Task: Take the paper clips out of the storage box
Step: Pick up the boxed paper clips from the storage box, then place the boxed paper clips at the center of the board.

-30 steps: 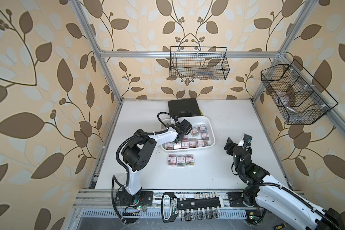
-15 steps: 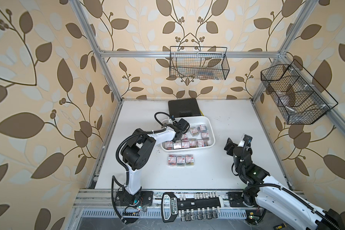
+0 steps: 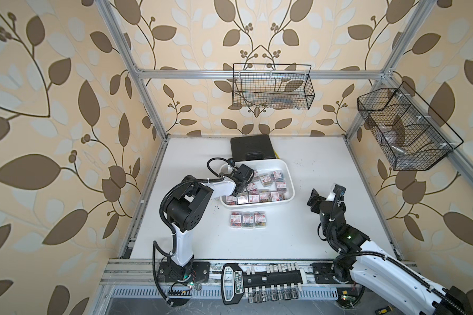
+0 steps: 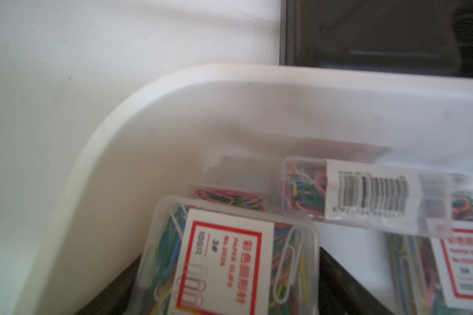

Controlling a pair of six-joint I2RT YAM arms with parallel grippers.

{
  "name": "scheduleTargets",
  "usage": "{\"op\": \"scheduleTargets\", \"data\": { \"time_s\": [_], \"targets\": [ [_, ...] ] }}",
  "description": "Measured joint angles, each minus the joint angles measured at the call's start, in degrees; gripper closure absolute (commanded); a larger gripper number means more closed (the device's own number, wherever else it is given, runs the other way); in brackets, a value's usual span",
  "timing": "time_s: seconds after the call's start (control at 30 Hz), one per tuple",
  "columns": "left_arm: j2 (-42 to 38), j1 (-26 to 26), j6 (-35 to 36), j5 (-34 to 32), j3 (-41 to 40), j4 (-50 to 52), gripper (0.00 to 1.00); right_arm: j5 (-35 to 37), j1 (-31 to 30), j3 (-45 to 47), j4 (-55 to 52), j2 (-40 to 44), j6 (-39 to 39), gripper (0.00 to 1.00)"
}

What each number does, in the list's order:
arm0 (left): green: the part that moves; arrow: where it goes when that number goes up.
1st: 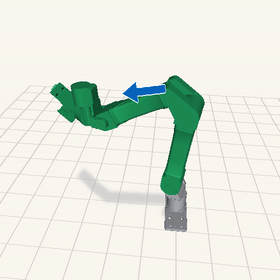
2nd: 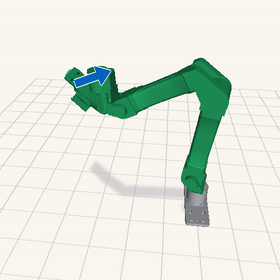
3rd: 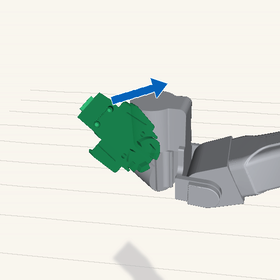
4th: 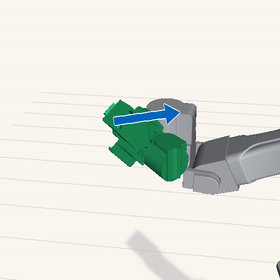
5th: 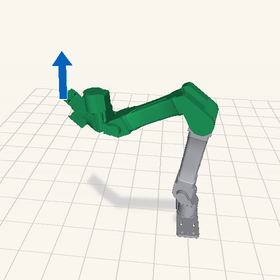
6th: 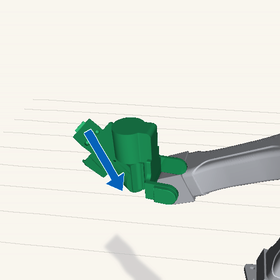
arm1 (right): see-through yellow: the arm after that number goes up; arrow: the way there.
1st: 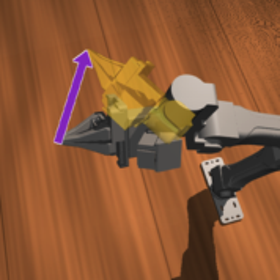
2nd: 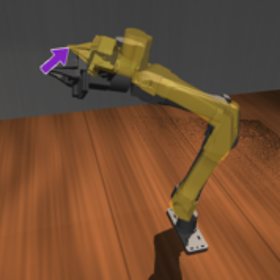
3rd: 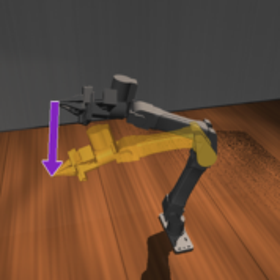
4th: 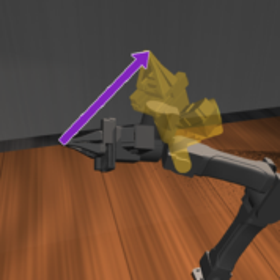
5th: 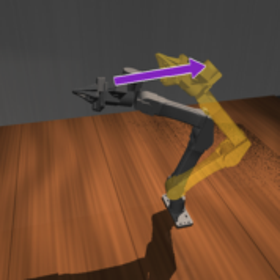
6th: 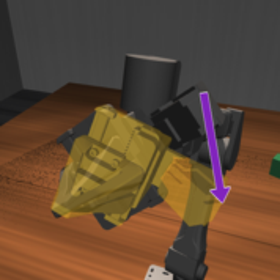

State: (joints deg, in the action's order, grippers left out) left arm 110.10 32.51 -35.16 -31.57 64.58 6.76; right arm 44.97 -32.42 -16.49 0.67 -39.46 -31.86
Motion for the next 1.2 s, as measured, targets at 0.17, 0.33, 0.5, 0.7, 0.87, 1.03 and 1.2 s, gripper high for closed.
{"op": "scheduleTargets", "data": {
  "time_s": [0.17, 0.33, 0.5, 0.7, 0.87, 1.03, 1.2],
  "targets": [
    [0.00, -0.37, 0.00, 0.00, -0.09, -0.48, 0.25, -0.02, 0.09, 0.00, 0.02, -0.04, 0.00, 0.13],
    [0.00, -0.37, 0.11, -0.44, -0.04, 0.07, 0.38, -0.20, 0.09, 0.00, 0.09, -0.11, 0.02, 0.13],
    [-0.37, -0.35, -0.70, -0.48, 0.55, 2.49, 0.44, -0.24, 0.09, 0.00, 0.50, -0.28, 0.02, 0.13],
    [-6.19, 2.54, -5.18, -4.24, 0.55, 7.80, 0.47, -0.42, 0.09, 0.00, 0.59, -0.44, 0.04, 0.13],
    [-14.12, 8.09, -9.29, -10.56, 0.50, 11.65, 0.52, -0.44, 0.09, 0.00, 0.66, -0.44, 0.04, 0.13],
    [-24.28, 11.65, -16.39, -15.96, -5.18, 14.01, 0.51, -0.44, 0.09, 0.00, 0.81, -0.44, 0.02, 0.12],
    [-34.14, 11.63, -23.67, -20.02, -14.62, 19.26, 0.51, -0.46, 0.09, 0.00, 0.85, -0.66, 0.04, 0.12]
  ]
}}
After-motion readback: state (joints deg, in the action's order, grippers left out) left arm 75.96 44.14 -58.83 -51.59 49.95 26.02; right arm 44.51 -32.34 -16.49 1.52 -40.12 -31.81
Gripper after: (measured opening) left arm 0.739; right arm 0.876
